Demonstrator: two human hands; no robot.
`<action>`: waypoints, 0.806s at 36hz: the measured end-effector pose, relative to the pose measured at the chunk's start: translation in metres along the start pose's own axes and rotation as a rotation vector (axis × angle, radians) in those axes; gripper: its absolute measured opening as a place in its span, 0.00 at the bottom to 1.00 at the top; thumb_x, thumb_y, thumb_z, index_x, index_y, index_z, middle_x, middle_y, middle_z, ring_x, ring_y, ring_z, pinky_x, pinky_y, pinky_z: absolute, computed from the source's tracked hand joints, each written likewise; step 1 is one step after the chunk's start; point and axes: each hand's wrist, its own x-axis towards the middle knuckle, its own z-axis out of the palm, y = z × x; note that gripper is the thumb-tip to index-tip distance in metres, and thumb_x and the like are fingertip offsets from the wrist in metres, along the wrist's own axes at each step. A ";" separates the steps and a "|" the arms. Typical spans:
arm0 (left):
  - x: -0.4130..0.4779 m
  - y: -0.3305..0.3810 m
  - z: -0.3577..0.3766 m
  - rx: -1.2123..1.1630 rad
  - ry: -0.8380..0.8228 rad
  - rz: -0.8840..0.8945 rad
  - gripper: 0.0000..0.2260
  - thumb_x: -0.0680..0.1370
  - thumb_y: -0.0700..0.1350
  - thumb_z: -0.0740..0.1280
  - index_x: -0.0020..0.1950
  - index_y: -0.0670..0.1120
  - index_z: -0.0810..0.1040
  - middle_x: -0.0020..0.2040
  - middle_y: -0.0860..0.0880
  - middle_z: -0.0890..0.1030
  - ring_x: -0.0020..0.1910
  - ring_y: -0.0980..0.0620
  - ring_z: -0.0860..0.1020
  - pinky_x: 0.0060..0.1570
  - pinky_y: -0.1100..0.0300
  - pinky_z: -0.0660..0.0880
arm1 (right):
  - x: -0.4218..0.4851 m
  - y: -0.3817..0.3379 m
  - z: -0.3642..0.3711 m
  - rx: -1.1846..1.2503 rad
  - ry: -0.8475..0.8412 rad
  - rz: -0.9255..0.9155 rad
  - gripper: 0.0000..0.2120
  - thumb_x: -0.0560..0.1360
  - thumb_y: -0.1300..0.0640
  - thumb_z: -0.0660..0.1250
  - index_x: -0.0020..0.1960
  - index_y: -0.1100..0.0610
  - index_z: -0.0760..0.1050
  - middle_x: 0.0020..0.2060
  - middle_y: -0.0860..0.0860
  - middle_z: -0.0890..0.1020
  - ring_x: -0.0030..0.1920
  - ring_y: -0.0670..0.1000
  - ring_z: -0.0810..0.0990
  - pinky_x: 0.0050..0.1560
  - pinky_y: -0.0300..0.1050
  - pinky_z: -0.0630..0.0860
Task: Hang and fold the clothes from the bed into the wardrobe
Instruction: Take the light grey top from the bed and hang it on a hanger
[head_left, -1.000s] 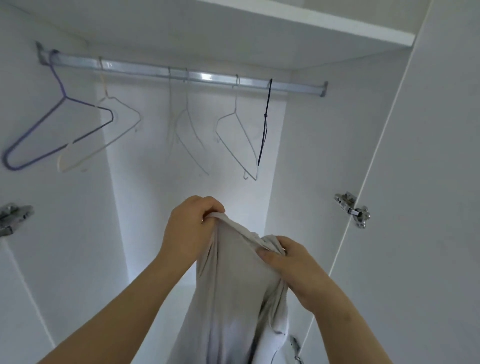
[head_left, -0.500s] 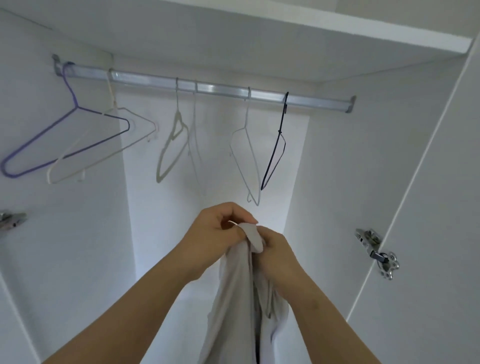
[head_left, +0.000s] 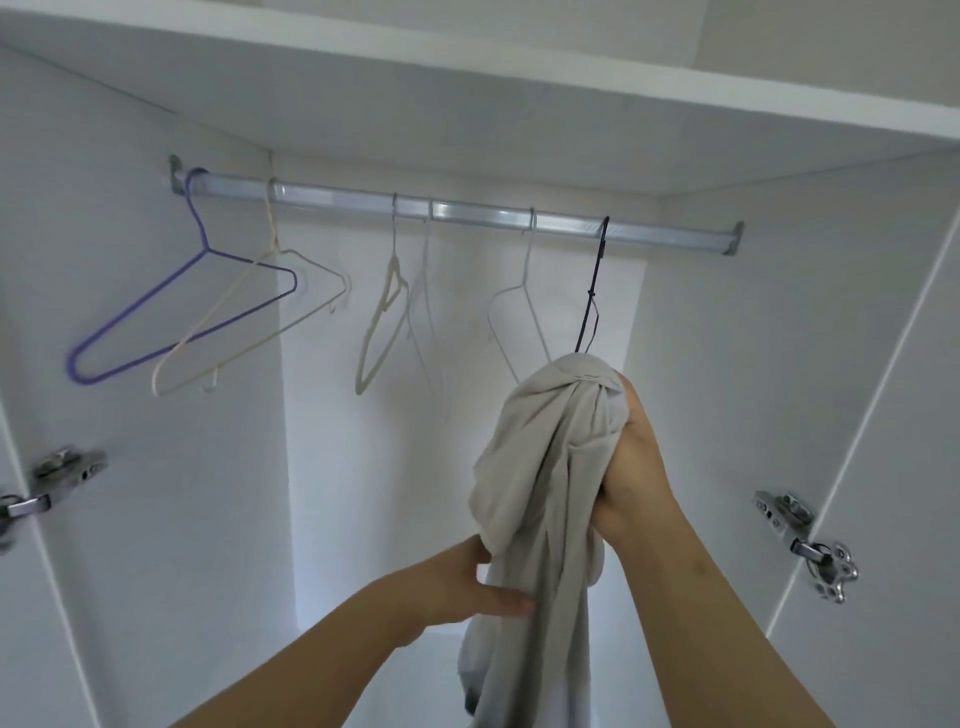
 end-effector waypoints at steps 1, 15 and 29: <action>0.000 0.003 0.000 -0.046 0.021 0.039 0.26 0.72 0.52 0.72 0.66 0.54 0.64 0.63 0.57 0.71 0.59 0.57 0.71 0.55 0.66 0.69 | -0.001 0.001 0.003 0.002 0.000 0.005 0.15 0.81 0.58 0.54 0.41 0.57 0.75 0.26 0.50 0.81 0.26 0.46 0.81 0.25 0.37 0.77; -0.033 0.039 -0.076 -0.255 0.456 0.367 0.10 0.82 0.45 0.56 0.49 0.56 0.76 0.50 0.53 0.80 0.50 0.54 0.78 0.55 0.57 0.74 | 0.004 0.021 0.002 -0.474 0.296 -0.150 0.11 0.76 0.66 0.62 0.47 0.54 0.80 0.42 0.49 0.82 0.42 0.47 0.79 0.49 0.42 0.77; -0.054 0.058 -0.106 -0.905 0.463 0.378 0.10 0.80 0.41 0.61 0.42 0.42 0.78 0.34 0.47 0.82 0.32 0.51 0.80 0.33 0.59 0.77 | 0.025 0.035 -0.007 -0.571 0.401 0.062 0.06 0.74 0.66 0.59 0.40 0.58 0.70 0.37 0.52 0.71 0.35 0.51 0.69 0.37 0.43 0.67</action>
